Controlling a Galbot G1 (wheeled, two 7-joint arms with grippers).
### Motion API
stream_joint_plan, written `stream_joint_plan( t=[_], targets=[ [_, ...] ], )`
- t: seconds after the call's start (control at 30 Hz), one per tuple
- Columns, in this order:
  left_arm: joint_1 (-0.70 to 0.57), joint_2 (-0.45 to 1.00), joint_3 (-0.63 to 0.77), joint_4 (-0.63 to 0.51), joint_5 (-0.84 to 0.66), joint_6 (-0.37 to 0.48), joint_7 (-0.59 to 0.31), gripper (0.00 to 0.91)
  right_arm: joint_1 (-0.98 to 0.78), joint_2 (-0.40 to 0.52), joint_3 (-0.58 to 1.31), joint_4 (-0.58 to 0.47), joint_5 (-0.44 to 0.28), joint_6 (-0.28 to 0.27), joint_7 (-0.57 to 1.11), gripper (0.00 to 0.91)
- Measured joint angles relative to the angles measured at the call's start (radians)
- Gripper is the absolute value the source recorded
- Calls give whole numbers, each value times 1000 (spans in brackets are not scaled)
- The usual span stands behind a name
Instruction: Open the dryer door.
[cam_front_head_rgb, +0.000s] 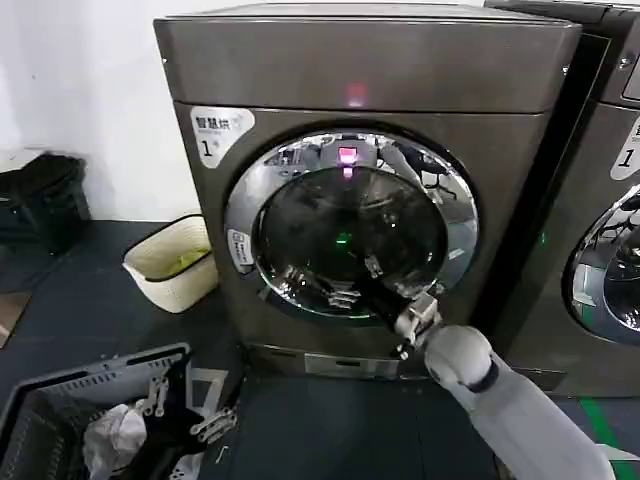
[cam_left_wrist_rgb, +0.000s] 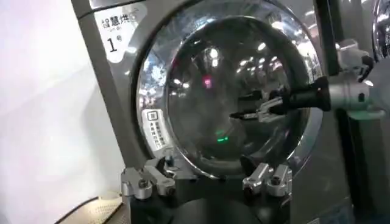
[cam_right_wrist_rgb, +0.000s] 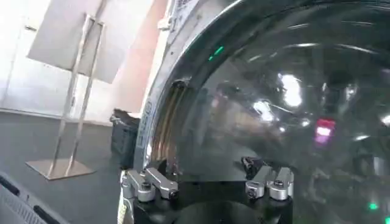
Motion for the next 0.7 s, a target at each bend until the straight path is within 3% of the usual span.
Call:
stream_joint_plan(
  t=[0.7],
  targets=[
    [-4, -16, 0, 0, 12, -3, 3, 907, 124, 79, -144, -34, 19, -38, 43, 907]
  ],
)
